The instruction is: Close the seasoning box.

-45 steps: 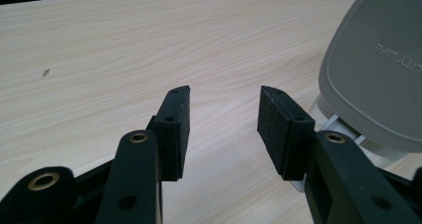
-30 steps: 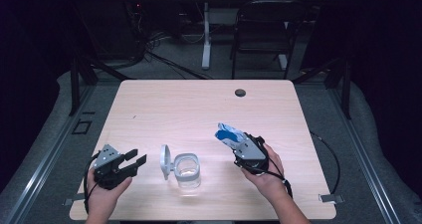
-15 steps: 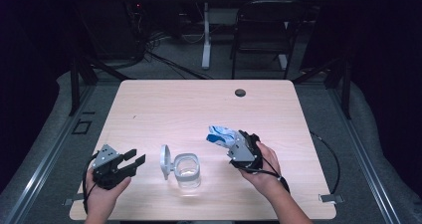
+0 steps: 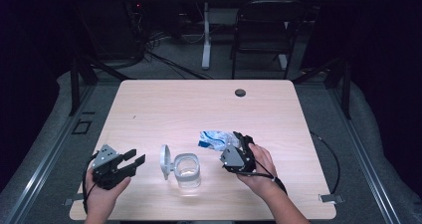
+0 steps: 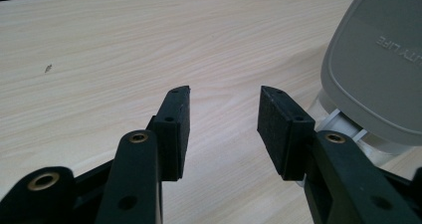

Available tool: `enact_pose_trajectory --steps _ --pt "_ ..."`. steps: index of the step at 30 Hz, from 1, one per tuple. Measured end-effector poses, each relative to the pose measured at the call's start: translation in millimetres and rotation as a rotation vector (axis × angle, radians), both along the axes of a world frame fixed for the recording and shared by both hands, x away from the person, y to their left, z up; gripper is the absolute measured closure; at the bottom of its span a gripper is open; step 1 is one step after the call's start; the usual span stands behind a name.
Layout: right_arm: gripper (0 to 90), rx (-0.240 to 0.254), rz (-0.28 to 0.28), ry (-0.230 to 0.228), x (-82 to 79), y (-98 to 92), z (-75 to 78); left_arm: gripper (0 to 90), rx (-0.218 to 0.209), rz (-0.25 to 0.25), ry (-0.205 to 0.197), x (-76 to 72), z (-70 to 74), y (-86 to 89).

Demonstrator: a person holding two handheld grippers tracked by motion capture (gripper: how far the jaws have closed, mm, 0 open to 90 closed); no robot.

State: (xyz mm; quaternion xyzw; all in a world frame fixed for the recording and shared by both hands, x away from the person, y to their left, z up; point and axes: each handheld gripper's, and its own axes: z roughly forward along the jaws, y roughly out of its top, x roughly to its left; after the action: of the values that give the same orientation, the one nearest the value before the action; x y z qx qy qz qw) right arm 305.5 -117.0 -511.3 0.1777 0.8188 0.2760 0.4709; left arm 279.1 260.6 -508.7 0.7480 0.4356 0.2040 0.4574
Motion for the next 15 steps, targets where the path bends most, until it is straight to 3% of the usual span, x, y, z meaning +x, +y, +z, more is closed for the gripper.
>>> enact_pose_trajectory --steps 14,15 --pt "41.1 -0.071 0.042 -0.027 -3.6 8.5 -3.9 56.7 0.000 0.003 -0.001 0.0 0.2 0.4" --pt "41.1 -0.096 0.043 -0.024 -4.0 9.0 -3.2 56.7 0.003 0.002 0.001 -0.1 0.6 0.8"
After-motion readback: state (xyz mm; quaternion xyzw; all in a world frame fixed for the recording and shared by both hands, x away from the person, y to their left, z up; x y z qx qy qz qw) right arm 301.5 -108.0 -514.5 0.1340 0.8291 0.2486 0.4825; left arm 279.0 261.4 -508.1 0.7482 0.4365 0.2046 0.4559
